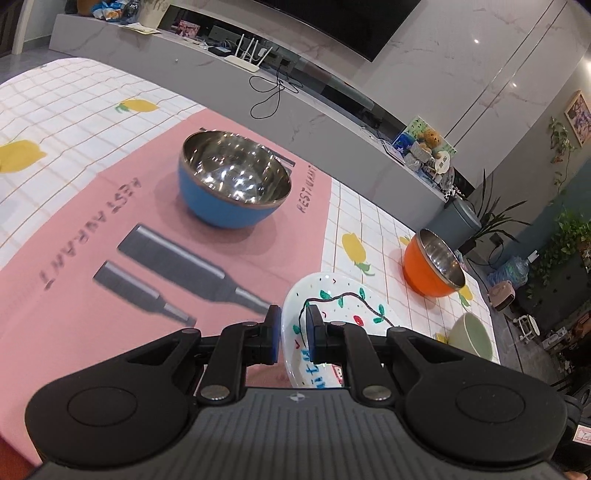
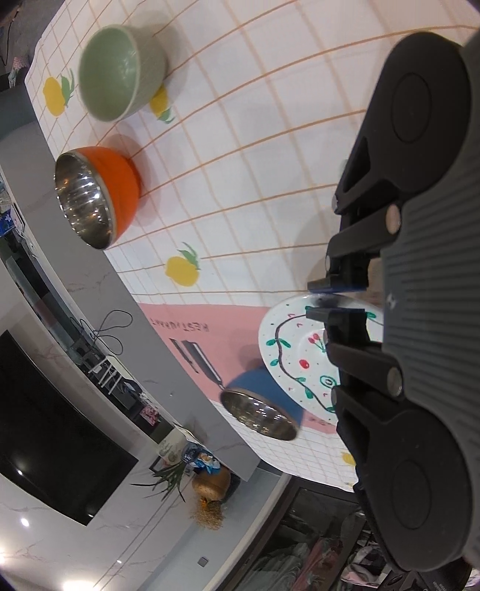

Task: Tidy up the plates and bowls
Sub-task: 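Slide the white Fruity plate across the cloth with both tools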

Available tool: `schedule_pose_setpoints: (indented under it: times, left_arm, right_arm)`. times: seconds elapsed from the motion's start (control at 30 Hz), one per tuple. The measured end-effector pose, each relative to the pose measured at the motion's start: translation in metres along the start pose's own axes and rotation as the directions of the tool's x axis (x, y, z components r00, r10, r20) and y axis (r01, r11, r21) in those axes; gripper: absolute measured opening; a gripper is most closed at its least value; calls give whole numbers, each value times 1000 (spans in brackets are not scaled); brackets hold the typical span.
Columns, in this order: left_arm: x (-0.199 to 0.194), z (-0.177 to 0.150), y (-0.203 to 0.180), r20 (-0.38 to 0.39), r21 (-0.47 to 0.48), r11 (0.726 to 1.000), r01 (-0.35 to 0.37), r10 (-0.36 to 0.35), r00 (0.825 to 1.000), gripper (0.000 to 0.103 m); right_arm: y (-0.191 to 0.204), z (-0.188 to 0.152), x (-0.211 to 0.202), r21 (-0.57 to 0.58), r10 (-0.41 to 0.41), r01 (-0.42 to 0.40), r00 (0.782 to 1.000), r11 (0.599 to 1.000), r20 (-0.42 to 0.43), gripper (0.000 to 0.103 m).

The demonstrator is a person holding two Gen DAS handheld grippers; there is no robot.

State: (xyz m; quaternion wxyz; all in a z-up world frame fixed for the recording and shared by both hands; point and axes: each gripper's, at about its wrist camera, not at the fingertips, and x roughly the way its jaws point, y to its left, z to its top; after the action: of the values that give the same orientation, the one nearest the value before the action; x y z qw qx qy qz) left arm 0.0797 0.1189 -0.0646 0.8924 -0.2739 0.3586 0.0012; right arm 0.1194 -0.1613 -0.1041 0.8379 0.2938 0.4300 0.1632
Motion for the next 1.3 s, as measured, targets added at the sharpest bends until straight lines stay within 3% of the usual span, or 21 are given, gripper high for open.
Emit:
schedule_pose_setpoints:
  times: [0.37,0.73,1.3]
  left_arm:
    - [-15,-36,11,-30,-3,1000,-10,10,999,15]
    - [-11,-56,23,-47,5,999,-52,52,998,15]
    - [-11,-63,9,-40,143,982,-120,127,991,15]
  right_arm:
    - [-8,-38,-20,-25,-27,26,999,999,-19,5]
    - [-6,-53,-9,-76,-69,66,997,995,-38,6]
    - [6,-59,-1,-217,-138,130,990,968,-24,7]
